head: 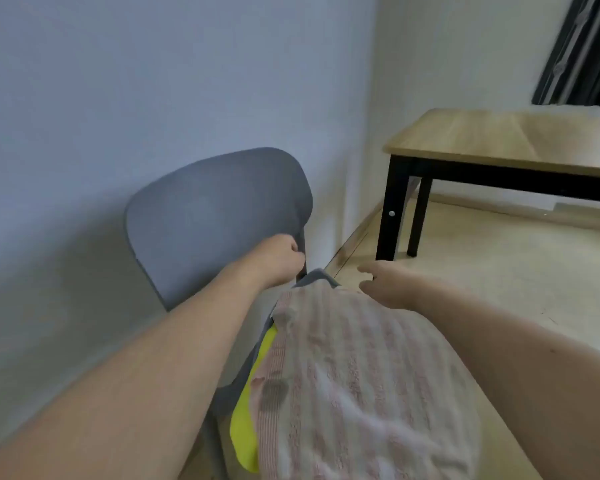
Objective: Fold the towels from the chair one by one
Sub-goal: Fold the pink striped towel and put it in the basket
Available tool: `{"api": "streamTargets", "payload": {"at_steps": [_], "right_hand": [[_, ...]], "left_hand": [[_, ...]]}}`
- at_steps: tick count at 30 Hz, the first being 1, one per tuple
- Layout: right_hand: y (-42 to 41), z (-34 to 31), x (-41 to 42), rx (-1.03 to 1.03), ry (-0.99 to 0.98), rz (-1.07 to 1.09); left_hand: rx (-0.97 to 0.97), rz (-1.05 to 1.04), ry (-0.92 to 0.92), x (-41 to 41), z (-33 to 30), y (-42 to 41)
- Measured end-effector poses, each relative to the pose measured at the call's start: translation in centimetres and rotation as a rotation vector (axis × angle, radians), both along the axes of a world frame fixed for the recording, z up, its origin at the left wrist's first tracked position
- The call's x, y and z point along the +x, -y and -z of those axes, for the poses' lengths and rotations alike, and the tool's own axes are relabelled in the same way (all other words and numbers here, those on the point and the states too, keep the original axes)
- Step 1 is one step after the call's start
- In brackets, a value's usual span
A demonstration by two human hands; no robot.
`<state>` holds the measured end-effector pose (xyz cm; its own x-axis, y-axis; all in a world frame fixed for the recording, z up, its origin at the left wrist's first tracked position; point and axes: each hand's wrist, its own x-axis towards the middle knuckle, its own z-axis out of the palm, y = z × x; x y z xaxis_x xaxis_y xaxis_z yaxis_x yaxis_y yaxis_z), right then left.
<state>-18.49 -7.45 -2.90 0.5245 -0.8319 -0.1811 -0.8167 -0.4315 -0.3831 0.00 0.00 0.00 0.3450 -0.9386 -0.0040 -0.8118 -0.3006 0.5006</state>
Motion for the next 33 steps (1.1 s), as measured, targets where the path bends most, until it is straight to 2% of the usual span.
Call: {"api": "streamTargets", "payload": {"at_steps": [2,6,10,14,18,21,24,28,31,33], "right_hand": [[0.2,0.9,1.1,-0.033,0.029,-0.025],[0.3,1.5,5.3,-0.069,0.049,-0.116],[1.0,3.3,9.6,-0.040,-0.094,-0.187],[2.5,6.0,12.0,-0.058,-0.205,-0.141],[3.2,7.1,12.4,-0.240,-0.240,-0.153],[2.8,6.4,12.1,-0.282,-0.172,-0.158],[1.5,4.8,10.7,-0.253,-0.059,-0.206],[-1.2,0.7,7.4,-0.302,0.126,-0.218],[-3.6,-3.9,4.0,-0.355,0.293,-0.188],[-5.2,-7.3,1.2,-0.399,0.400,-0.186]], "left_hand": [[0.140,-0.057,-0.015,0.6,2.0,-0.7],[0.323,-0.153,-0.219,1.8,5.6,-3.5],[0.499,-0.138,-0.347,1.9,8.1,-5.3],[0.495,-0.145,-0.323,1.2,9.6,-5.3],[0.492,-0.178,-0.317,0.8,10.2,-5.3],[0.424,-0.186,-0.451,0.8,10.4,-5.7],[0.237,-0.178,-0.579,0.1,10.5,-7.2],[0.094,-0.175,-0.609,-2.2,10.0,-11.3],[-0.043,-0.176,-0.608,-4.3,7.3,-13.7],[-0.195,-0.165,-0.683,-5.9,3.4,-14.7]]}}
